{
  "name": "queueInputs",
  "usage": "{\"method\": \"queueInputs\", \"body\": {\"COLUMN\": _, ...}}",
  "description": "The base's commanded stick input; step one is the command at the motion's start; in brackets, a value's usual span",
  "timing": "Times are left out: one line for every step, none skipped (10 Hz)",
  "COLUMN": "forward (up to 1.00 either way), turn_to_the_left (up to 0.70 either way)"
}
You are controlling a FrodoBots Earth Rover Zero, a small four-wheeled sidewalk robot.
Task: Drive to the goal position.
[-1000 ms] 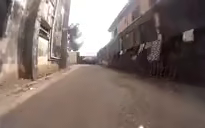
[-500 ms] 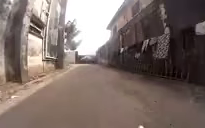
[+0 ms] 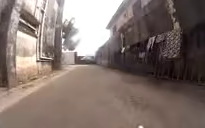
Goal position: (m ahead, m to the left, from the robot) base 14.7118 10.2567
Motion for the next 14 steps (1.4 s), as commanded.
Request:
{"method": "queueInputs", "body": {"forward": 1.00, "turn_to_the_left": 0.00}}
{"method": "queueInputs", "body": {"forward": 1.00, "turn_to_the_left": 0.00}}
{"method": "queueInputs", "body": {"forward": 1.00, "turn_to_the_left": 0.00}}
{"method": "queueInputs", "body": {"forward": 1.00, "turn_to_the_left": 0.00}}
{"method": "queueInputs", "body": {"forward": 1.00, "turn_to_the_left": 0.00}}
{"method": "queueInputs", "body": {"forward": 1.00, "turn_to_the_left": 0.00}}
{"method": "queueInputs", "body": {"forward": 1.00, "turn_to_the_left": 0.00}}
{"method": "queueInputs", "body": {"forward": 1.00, "turn_to_the_left": 0.00}}
{"method": "queueInputs", "body": {"forward": 1.00, "turn_to_the_left": 0.00}}
{"method": "queueInputs", "body": {"forward": 1.00, "turn_to_the_left": 0.00}}
{"method": "queueInputs", "body": {"forward": 1.00, "turn_to_the_left": 0.00}}
{"method": "queueInputs", "body": {"forward": 1.00, "turn_to_the_left": 0.00}}
{"method": "queueInputs", "body": {"forward": 1.00, "turn_to_the_left": 0.00}}
{"method": "queueInputs", "body": {"forward": 1.00, "turn_to_the_left": 0.00}}
